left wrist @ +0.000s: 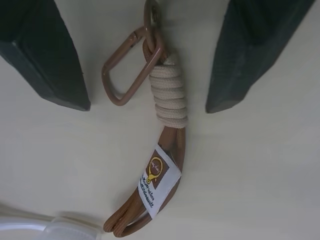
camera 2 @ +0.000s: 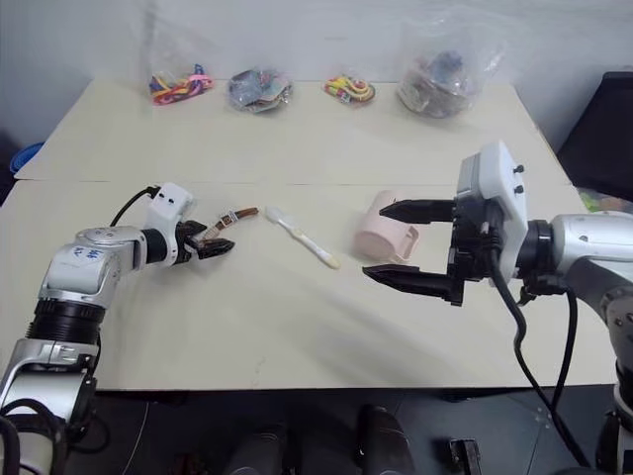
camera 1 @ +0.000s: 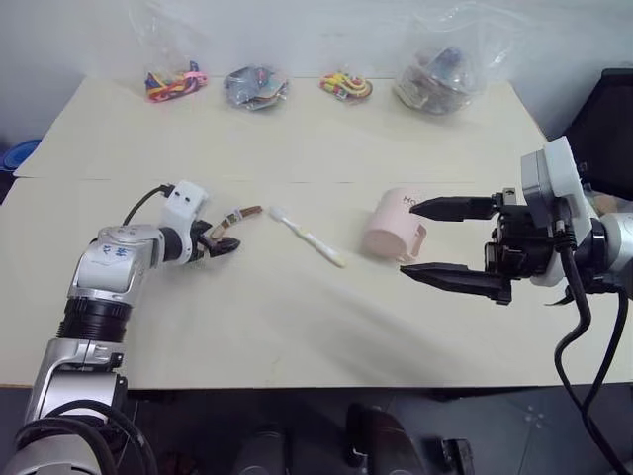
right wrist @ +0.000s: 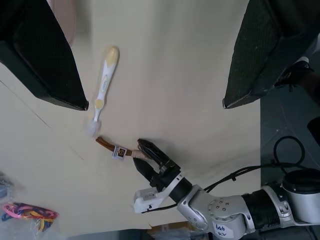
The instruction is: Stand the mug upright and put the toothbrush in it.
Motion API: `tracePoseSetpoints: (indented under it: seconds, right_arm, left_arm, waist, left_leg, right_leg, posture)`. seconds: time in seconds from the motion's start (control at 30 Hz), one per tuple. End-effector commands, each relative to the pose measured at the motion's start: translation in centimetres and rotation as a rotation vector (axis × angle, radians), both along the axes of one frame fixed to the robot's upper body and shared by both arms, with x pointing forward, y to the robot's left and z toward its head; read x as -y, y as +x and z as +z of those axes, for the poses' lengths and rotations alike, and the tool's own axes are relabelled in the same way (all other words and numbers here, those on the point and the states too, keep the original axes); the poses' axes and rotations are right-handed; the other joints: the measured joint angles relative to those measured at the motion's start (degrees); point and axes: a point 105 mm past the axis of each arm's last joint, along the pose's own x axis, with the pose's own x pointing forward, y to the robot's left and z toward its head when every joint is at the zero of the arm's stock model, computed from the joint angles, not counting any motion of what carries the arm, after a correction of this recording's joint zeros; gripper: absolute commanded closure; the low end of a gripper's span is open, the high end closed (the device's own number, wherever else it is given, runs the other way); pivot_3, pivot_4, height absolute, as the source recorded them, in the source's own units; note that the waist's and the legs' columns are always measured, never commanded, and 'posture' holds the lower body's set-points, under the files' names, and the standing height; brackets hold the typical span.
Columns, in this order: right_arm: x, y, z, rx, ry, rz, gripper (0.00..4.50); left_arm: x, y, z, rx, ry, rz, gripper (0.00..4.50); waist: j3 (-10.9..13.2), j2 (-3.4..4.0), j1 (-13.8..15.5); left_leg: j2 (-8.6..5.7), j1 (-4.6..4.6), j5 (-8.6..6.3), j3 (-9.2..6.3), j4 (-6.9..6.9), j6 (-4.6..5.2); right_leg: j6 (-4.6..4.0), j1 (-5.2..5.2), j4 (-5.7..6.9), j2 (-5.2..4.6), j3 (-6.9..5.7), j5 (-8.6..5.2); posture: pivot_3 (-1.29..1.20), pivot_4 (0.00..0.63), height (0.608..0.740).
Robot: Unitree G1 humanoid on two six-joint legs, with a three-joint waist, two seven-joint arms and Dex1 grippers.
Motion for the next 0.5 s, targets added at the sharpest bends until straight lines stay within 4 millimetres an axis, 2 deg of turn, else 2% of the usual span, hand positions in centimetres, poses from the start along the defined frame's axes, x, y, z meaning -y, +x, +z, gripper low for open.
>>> tracePoseSetpoints:
  seconds: [0.03, 0.23, 0.27, 0.33, 0.4, 0.5]
  right_arm:
    - [-0.1, -0.6, 0.8, 0.055, -0.009, 0.01, 0.0]
    - [-0.7, -0.4, 0.9, 0.061, -0.004, 0.015, 0.0]
    - [-0.8, -0.4, 0.9, 0.059, -0.001, 0.021, 0.0]
    - [-0.9, -0.4, 0.9, 0.059, 0.001, 0.03, 0.0]
    - [-1.1, -0.5, 0.9, 0.058, 0.002, 0.039, 0.0]
    - [-1.4, -0.9, 1.0, 0.048, 0.009, 0.073, 0.0]
  left_arm:
    - [-0.3, 0.0, 0.3, 0.005, -0.012, 0.009, 1.92]
    - [-1.6, -0.2, 0.1, 0.008, -0.013, 0.069, 3.93]
    - [-2.8, -0.2, 0.2, 0.021, -0.011, 0.124, 4.15]
    - [-5.2, -0.2, 0.5, 0.048, -0.026, 0.246, 4.24]
    - [-8.5, -0.5, 1.0, 0.087, -0.034, 0.418, 4.24]
    - [-14.1, -2.6, 1.5, 0.132, -0.083, 0.706, 4.24]
  waist:
    - [0.0, -0.01, -0.03]
    - [-0.01, -0.01, -0.19]
    - [-0.01, -0.02, -0.18]
    - [-0.01, -0.02, -0.3]
    - [-0.01, -0.02, -0.52]
    - [0.0, -0.04, -1.04]
  left_leg:
    - [0.0, 0.0, 0.0, 0.0, 0.0, 0.0]
    - [0.02, 0.01, 0.0, 0.0, 0.0, 0.0]
    - [0.03, 0.01, 0.0, 0.0, 0.0, 0.0]
    - [0.05, 0.02, 0.0, 0.0, -0.01, 0.0]
    - [0.1, 0.03, 0.0, 0.0, -0.02, 0.0]
    - [0.14, 0.02, 0.0, -0.01, -0.06, 0.0]
  right_leg:
    - [0.01, 0.0, 0.0, 0.0, 0.0, 0.0]
    - [0.01, 0.0, 0.01, 0.01, 0.0, 0.01]
    - [0.01, 0.0, 0.01, 0.01, 0.0, 0.01]
    - [0.01, 0.0, 0.01, 0.01, 0.0, 0.01]
    - [0.01, 0.0, 0.0, 0.05, 0.0, 0.0]
    - [0.01, -0.02, 0.0, 0.05, 0.0, 0.0]
  posture:
    - [0.0, 0.15, 0.74]
    - [0.0, 0.15, 0.74]
    - [0.0, 0.15, 0.74]
    - [0.0, 0.15, 0.74]
    - [0.0, 0.15, 0.74]
    - [0.0, 0.15, 0.74]
